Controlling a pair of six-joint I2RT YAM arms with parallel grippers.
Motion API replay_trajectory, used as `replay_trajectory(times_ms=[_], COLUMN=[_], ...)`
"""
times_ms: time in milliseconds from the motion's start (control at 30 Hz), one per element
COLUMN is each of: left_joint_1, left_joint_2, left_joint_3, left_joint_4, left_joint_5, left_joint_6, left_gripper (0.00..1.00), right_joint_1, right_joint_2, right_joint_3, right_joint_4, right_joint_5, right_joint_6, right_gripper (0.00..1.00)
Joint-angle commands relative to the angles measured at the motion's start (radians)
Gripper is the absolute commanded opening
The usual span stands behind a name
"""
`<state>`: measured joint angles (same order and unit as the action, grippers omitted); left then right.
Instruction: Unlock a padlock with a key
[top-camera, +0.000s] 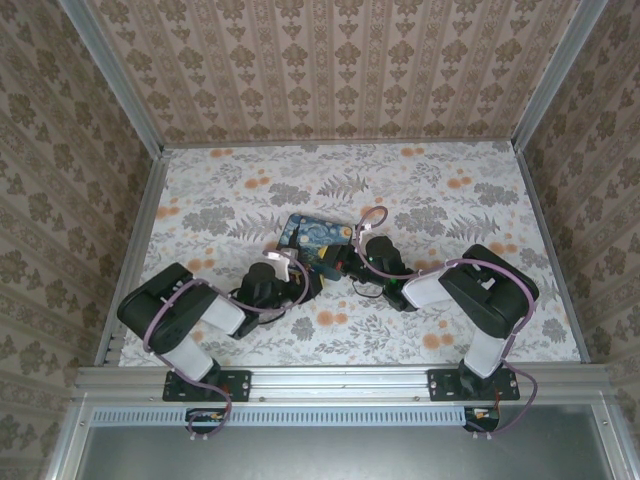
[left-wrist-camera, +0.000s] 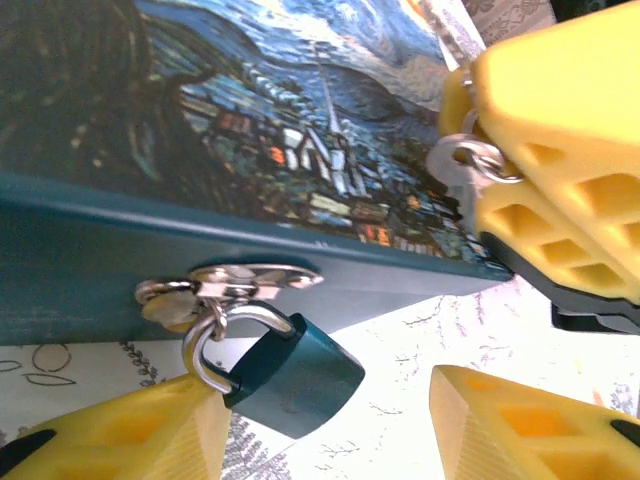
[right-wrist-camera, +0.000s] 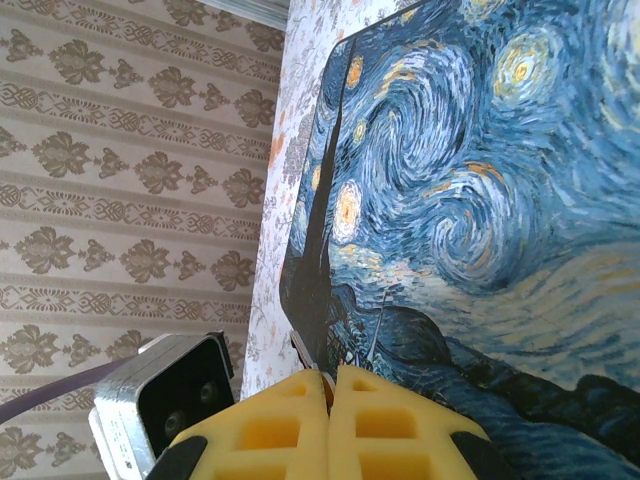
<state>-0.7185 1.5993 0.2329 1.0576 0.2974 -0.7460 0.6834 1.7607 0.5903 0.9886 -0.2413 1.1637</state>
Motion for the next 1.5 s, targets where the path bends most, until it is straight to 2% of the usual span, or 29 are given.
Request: replay_trajectory(times_ms=[0, 167, 533, 800, 1067, 1467], left_joint_1=[-0.004, -0.002, 0.002, -0.001, -0.002, 0.007], left_joint_2=[-0.053, -0.034, 0.151, 0.112, 0.092, 0.180], left_joint_3=[0.007, 0.011, 0.008, 0.013, 0.000, 0.002], left_joint_4=[0.010, 0.008, 0.239, 0.238, 0.237, 0.236], left_joint_5=[0.026, 0.003, 0.000, -0.023, -0.048, -0.073], left_joint_6=[-0.017, -0.025, -0.141, -0.150, -0.170, -0.179], left_gripper=[0.57, 0.60, 0.65, 0.66, 0.56, 0.48], right_joint_1=[-0.006, -0.006, -0.005, -0.006, -0.006, -0.008], right_joint_2=[0.010, 0.014, 0.014, 0.018, 0.023, 0.016], right_joint_3=[-0.014, -0.015, -0.018, -0.020, -0.024, -0.029], right_joint_4=[-0.084, -0.078, -0.073, -0.069, -0.061, -0.059], right_joint_5=[-0.002, -0.001, -0.001, -0.003, -0.001, 0.002], right_joint_6=[-0.005, -0.002, -0.001, -0.002, 0.001, 0.003], right_gripper=[0.00, 0.00, 0.00, 0.00, 0.00, 0.00])
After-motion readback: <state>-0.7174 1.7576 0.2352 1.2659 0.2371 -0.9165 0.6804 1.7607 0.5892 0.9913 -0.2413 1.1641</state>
